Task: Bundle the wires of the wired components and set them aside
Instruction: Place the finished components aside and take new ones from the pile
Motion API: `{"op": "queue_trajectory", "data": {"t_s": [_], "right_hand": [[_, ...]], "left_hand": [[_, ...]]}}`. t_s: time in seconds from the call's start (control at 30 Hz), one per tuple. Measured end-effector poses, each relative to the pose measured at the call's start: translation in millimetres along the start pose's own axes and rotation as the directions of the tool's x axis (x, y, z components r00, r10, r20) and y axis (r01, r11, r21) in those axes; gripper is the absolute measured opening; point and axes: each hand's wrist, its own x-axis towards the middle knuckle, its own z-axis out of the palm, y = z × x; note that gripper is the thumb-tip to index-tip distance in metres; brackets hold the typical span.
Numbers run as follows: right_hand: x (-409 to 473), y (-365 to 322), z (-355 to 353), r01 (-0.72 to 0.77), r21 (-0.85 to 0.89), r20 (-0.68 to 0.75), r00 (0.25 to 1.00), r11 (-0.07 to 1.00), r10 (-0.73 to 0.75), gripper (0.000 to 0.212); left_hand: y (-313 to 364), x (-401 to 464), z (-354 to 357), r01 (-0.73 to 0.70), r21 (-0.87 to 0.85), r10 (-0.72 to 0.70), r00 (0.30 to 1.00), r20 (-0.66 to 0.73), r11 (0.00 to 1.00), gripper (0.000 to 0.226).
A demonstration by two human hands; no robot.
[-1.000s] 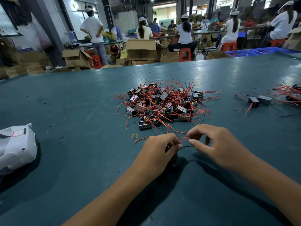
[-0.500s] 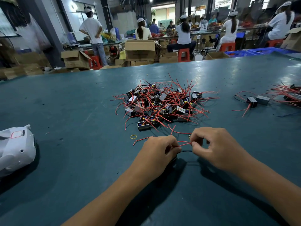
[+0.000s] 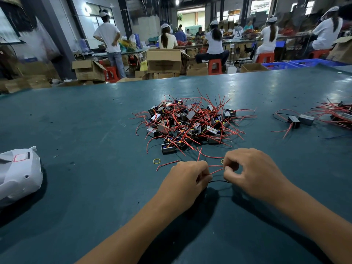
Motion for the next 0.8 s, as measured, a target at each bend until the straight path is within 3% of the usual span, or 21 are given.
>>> {"op": "queue_trajectory", "data": {"t_s": [0.4, 0.6, 0.8], "right_hand": [[6.6, 2.8, -0.7, -0.018, -0.046, 0.000, 1.000, 0.999, 0.018, 0.016], [14.8, 27.9, -17.8, -0.172, 0.072, -0.199, 0.963, 0.982, 0.183, 0.015], [41.3, -33.5, -15.4, 0.099, 0.343, -0.052, 0.995, 0.934, -0.086, 0.015]], "left_hand": [[6.8, 0.6, 1.3, 0.007, 0.164, -0.015, 0.999, 0.045, 0.986, 0.017], [-7.7, 0.1, -8.7, 0.103, 0.159, -0.103, 0.995, -0.010, 0.982, 0.020], [-11.1, 2.4, -3.8, 0.070, 0.223, -0.065, 0.997, -0.032, 0.972, 0.018]]}}
